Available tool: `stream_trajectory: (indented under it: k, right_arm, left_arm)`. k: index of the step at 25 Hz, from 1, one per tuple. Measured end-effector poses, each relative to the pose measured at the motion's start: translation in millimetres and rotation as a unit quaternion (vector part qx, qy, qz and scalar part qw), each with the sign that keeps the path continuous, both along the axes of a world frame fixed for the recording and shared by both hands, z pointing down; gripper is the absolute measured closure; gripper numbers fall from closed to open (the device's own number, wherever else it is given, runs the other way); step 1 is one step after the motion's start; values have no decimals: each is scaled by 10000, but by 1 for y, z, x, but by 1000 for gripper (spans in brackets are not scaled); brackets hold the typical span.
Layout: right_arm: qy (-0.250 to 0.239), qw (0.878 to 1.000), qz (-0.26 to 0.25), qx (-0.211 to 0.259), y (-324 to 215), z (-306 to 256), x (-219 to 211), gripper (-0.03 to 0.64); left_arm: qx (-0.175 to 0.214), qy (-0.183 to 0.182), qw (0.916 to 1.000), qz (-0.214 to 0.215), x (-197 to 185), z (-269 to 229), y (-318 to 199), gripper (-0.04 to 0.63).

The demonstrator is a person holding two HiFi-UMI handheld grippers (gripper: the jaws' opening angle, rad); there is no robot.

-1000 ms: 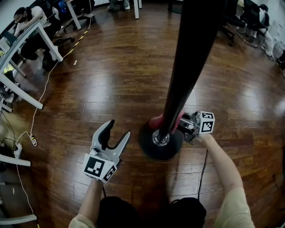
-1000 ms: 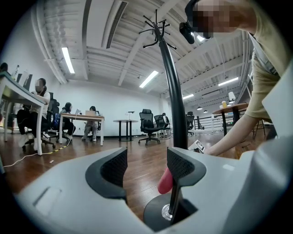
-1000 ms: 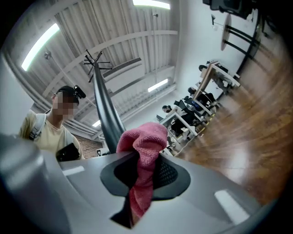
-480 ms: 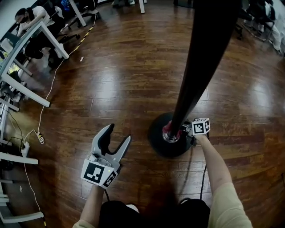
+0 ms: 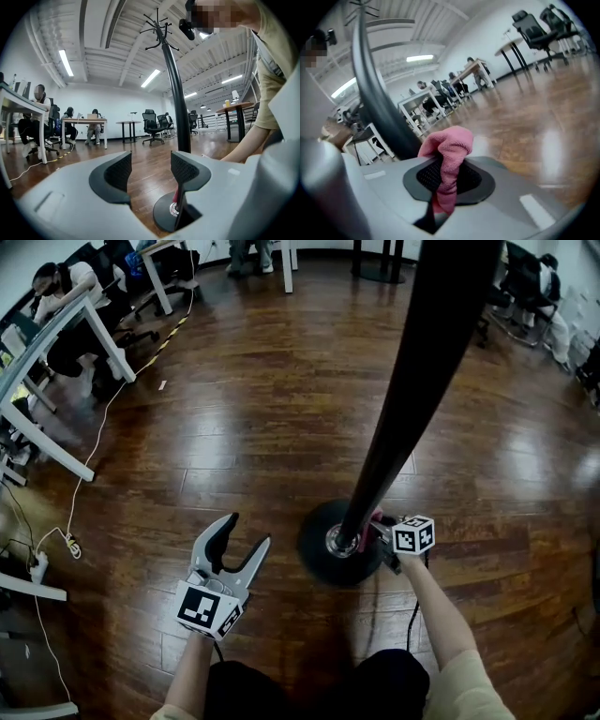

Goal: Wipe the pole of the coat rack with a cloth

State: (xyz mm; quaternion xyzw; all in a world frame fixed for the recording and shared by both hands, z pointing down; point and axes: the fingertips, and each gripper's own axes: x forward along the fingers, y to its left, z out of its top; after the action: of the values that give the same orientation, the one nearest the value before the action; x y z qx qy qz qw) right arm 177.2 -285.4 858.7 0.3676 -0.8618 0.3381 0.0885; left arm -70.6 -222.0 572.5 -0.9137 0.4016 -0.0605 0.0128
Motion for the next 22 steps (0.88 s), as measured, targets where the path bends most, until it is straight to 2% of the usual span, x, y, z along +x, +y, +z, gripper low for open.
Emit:
stream_trajectory:
  k: [2, 3, 4, 5, 6, 8, 9, 11, 12, 14, 16, 17, 18, 19, 22]
  right_arm:
    - [296, 9957, -56, 874, 23, -78, 9, 578]
    - [552, 9889, -96, 1375, 35, -123, 13, 578]
    - [854, 9773, -145, 1931, 47, -171, 13, 578]
    - [1192, 9595, -210, 2545, 60, -224, 11, 578]
    - [1546, 9348, -293, 3185, 73, -279, 5, 578]
    - [2217, 8777, -365, 4232, 96, -387, -10, 577]
    - [2550, 8542, -308, 4520, 105, -433, -15, 577]
    - [3342, 8114, -155, 4793, 118, -508, -15, 577]
    - [3785, 7823, -186, 4944, 122, -540, -16, 576]
    - [4544, 7049, -481, 5425, 128, -601, -33, 576]
    - [5003, 6246, -735, 5951, 129, -659, -60, 576]
    - [5160, 5892, -816, 6163, 127, -685, -74, 576]
    - [5278, 5596, -869, 6330, 123, -707, -88, 576]
    - [5372, 5368, -888, 6445, 118, -726, -100, 577]
    - [5859, 4920, -816, 6387, 93, -758, -119, 577]
  left_arm:
    - [87, -6, 9999, 66, 3, -8, -6, 348]
    - [209, -55, 9998, 42, 4, -12, -10, 348]
    - [372, -142, 9992, -30, 3, -14, -13, 351]
    - [518, -211, 9983, -133, 1, -15, -16, 365]
    - [584, -190, 9979, -227, 0, -13, -18, 365]
    - [491, 122, 9984, -262, 3, -8, -19, 365]
    - [421, 289, 9985, -211, 8, -5, -18, 373]
    - [315, 460, 9984, -36, 24, 3, -14, 376]
    - [278, 446, 9986, 70, 33, 7, -12, 376]
    - [259, 282, 9989, 282, 44, 13, -6, 374]
    - [295, 187, 9982, 496, 53, 10, -2, 370]
    - [303, 205, 9975, 605, 57, 6, -1, 368]
    - [300, 243, 9967, 713, 59, 1, 0, 370]
    - [298, 269, 9959, 809, 60, -4, 0, 370]
    - [444, 195, 9939, 993, 60, -24, -2, 370]
